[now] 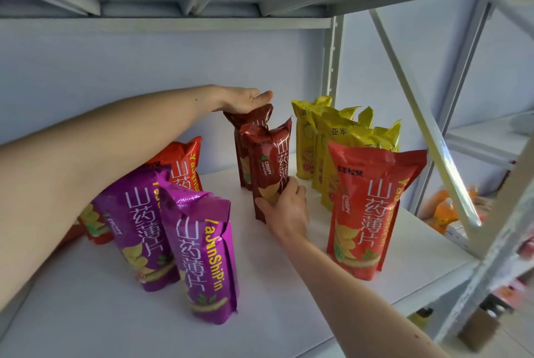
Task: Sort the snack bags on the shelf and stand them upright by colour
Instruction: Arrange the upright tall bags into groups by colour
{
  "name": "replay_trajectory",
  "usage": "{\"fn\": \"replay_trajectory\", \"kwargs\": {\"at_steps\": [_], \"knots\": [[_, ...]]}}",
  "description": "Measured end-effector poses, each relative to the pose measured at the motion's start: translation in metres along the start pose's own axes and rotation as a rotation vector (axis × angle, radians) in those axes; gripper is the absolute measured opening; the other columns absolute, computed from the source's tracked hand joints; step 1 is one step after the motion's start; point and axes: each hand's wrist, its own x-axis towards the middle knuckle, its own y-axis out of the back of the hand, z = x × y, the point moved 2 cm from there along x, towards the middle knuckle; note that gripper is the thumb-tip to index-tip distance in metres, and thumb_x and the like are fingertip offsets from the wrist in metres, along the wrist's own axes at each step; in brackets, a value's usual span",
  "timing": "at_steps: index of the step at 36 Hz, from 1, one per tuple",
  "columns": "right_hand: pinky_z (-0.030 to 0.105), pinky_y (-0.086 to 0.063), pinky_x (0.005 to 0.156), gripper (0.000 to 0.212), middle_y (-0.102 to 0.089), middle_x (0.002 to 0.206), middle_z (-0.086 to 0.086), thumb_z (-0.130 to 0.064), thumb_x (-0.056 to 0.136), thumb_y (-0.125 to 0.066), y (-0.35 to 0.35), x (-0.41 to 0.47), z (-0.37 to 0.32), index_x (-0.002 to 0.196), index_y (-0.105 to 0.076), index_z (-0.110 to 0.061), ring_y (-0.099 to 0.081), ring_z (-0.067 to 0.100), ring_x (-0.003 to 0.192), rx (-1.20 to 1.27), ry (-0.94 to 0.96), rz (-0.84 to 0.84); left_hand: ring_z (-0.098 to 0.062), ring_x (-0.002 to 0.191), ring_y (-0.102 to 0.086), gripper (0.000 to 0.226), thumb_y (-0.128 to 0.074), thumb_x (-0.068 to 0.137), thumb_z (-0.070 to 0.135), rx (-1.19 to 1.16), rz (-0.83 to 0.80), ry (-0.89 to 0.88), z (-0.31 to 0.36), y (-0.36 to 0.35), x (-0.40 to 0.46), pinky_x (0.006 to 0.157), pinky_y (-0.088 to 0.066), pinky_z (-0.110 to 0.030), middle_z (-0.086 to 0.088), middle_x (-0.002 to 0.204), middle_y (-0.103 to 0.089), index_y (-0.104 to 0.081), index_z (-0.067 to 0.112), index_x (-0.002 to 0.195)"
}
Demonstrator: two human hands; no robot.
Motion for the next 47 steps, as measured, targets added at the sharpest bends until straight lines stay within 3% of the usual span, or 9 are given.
{"fn": "replay_trajectory", "kwargs": {"at_steps": [12,15,20,24,28,33,40,44,47], "knots": [[0.049,-0.048,0.097,0.092,-0.04,0.139,0.013,-0.04,0.074,-0.081,0.018,-0.022,0.005,0.142,-0.027,-0.011,-0.044,0.032,0.128,0.023,-0.077,-0.014,-0.03,0.129,-0.047,0.078,-0.034,0.095,0.062,0.037,0.077,-0.089,0.03,0.006,-0.111,0.109,-0.034,-0.045,-0.02,0.145,-0.041,-0.031,-0.002,0.14],[0.048,-0.047,0.1,0.092,-0.036,0.14,0.011,-0.039,0.076,-0.08,0.023,-0.034,0.007,0.144,-0.026,-0.011,-0.043,0.03,0.129,0.05,-0.065,-0.022,-0.028,0.136,-0.04,0.079,-0.037,0.093,0.064,0.031,0.107,-0.08,0.027,0.009,-0.132,0.113,-0.032,-0.046,-0.014,0.15,-0.039,-0.03,0.005,0.145],[0.042,-0.047,0.096,0.074,-0.044,0.135,0.007,-0.041,0.08,-0.076,0.035,-0.054,0.008,0.136,-0.037,-0.013,-0.046,0.025,0.125,0.054,0.035,0.047,-0.029,0.136,-0.04,0.056,-0.036,0.102,0.044,0.116,0.215,-0.109,0.029,0.004,-0.164,0.114,-0.031,-0.042,-0.014,0.148,-0.044,-0.04,0.007,0.144],[0.044,-0.052,0.084,0.042,-0.059,0.115,0.002,-0.044,0.089,-0.064,0.038,-0.067,0.0,0.119,-0.049,-0.019,-0.06,0.023,0.104,0.197,0.133,0.049,-0.031,0.136,-0.04,0.051,-0.033,0.104,0.038,0.202,0.225,-0.076,0.025,-0.001,-0.196,0.113,-0.031,-0.04,-0.017,0.147,-0.045,-0.043,0.005,0.143],[0.027,-0.046,0.078,0.038,-0.063,0.111,-0.003,-0.054,0.096,-0.046,0.044,-0.087,-0.018,0.116,-0.054,-0.022,-0.06,0.014,0.101,0.438,0.216,-0.111,-0.031,0.133,-0.043,0.05,-0.033,0.104,0.036,0.214,0.273,-0.02,0.016,0.001,-0.222,0.111,-0.033,-0.041,-0.017,0.144,-0.048,-0.046,0.005,0.14],[0.026,-0.045,0.093,0.084,-0.055,0.133,-0.01,-0.084,0.072,-0.05,0.032,-0.108,-0.027,0.136,-0.041,-0.03,-0.053,0.005,0.121,0.483,0.356,-0.469,-0.029,0.132,-0.045,0.05,-0.035,0.103,0.042,0.158,0.252,0.06,-0.005,0.0,-0.24,0.111,-0.035,-0.042,-0.012,0.143,-0.05,-0.048,0.011,0.14],[0.02,-0.055,0.08,0.081,-0.059,0.116,-0.017,-0.057,0.066,-0.081,0.024,-0.126,-0.026,0.129,-0.038,-0.031,-0.06,-0.003,0.102,0.42,0.325,-0.571,-0.022,0.144,-0.029,0.068,-0.033,0.094,0.062,0.155,0.122,0.111,-0.05,-0.008,-0.244,0.118,-0.024,-0.04,-0.002,0.158,-0.03,-0.029,0.026,0.152],[0.008,-0.049,0.066,0.073,-0.058,0.109,-0.021,-0.04,0.073,-0.083,0.024,-0.129,-0.024,0.13,-0.038,-0.026,-0.059,-0.01,0.095,0.408,0.325,-0.542,-0.028,0.15,-0.002,0.062,-0.034,0.096,0.06,0.268,0.221,0.096,-0.066,-0.013,-0.242,0.12,-0.006,-0.044,-0.004,0.163,-0.007,-0.027,0.034,0.152],[0.009,-0.05,0.066,0.072,-0.058,0.109,-0.02,-0.037,0.074,-0.083,0.024,-0.131,-0.026,0.13,-0.039,-0.027,-0.06,-0.005,0.097,0.413,0.299,-0.521,-0.028,0.15,-0.001,0.059,-0.035,0.098,0.056,0.275,0.255,0.04,-0.07,-0.012,-0.243,0.119,-0.005,-0.043,-0.006,0.163,-0.008,-0.027,0.033,0.152]]}}
